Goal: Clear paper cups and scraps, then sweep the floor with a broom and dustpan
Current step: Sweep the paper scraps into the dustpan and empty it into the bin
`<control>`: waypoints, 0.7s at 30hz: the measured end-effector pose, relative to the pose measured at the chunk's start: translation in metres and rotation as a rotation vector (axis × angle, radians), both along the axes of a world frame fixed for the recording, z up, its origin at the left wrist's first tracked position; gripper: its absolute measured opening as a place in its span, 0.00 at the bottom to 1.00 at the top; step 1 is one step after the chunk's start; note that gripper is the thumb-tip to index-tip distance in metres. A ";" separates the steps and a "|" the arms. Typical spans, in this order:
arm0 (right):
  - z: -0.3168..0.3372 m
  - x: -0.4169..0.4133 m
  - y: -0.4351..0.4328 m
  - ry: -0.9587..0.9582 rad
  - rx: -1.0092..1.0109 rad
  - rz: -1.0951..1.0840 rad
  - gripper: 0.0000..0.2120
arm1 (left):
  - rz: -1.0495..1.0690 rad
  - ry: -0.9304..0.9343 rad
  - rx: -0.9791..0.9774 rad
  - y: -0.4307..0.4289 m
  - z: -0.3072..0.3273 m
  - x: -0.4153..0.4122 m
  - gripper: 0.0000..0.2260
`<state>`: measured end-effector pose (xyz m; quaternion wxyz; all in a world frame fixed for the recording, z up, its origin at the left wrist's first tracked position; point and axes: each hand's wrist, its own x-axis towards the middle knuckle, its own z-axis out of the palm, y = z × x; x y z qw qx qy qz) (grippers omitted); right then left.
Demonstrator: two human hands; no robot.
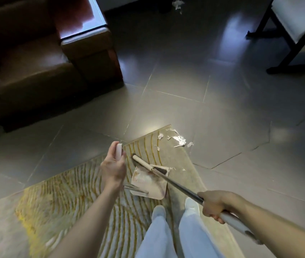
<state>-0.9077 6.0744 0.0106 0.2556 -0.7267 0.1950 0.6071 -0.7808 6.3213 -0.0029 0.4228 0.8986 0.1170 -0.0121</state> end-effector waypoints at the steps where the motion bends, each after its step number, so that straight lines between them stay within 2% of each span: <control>1: 0.004 -0.004 0.001 0.009 0.011 -0.018 0.20 | -0.012 -0.005 0.002 -0.001 0.001 -0.003 0.11; 8: 0.036 0.001 0.017 -0.060 0.020 -0.069 0.18 | -0.084 0.021 -0.067 0.006 0.003 -0.017 0.09; 13: 0.047 0.014 0.012 -0.144 -0.016 -0.140 0.15 | -0.204 -0.015 0.017 0.000 0.003 -0.017 0.14; 21: 0.044 0.045 -0.007 -0.215 -0.056 -0.256 0.15 | -0.335 -0.008 -0.016 -0.021 0.000 0.021 0.16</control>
